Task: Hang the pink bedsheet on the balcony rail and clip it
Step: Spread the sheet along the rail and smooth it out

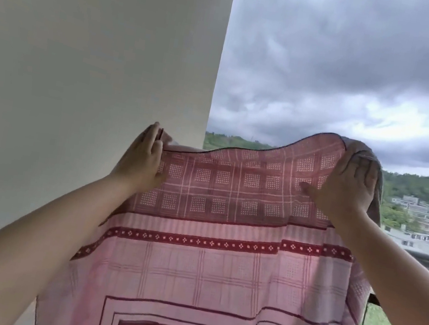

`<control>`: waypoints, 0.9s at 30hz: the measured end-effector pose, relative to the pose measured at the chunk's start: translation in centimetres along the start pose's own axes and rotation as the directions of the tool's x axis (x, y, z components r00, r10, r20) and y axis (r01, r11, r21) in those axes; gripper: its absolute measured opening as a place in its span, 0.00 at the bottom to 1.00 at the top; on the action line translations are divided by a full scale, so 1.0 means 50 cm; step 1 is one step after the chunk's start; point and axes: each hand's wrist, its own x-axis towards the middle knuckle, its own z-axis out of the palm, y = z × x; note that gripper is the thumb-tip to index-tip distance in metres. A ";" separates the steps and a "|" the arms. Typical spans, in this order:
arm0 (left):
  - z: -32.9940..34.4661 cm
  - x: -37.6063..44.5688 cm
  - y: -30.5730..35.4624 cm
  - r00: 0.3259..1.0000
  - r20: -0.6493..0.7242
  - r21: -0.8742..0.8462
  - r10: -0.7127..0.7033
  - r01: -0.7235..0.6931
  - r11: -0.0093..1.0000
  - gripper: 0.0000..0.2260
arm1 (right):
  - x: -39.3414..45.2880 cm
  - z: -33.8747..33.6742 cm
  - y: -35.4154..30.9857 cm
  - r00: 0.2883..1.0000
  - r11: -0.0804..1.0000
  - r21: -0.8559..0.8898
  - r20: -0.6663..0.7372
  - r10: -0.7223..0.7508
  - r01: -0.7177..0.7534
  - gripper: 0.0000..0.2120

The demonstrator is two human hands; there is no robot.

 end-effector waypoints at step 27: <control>0.270 0.313 0.234 0.608 0.793 -0.023 0.045 -0.045 0.999 0.18 | 0.255 0.192 0.061 0.347 0.972 -0.149 0.935 0.078 0.182 0.26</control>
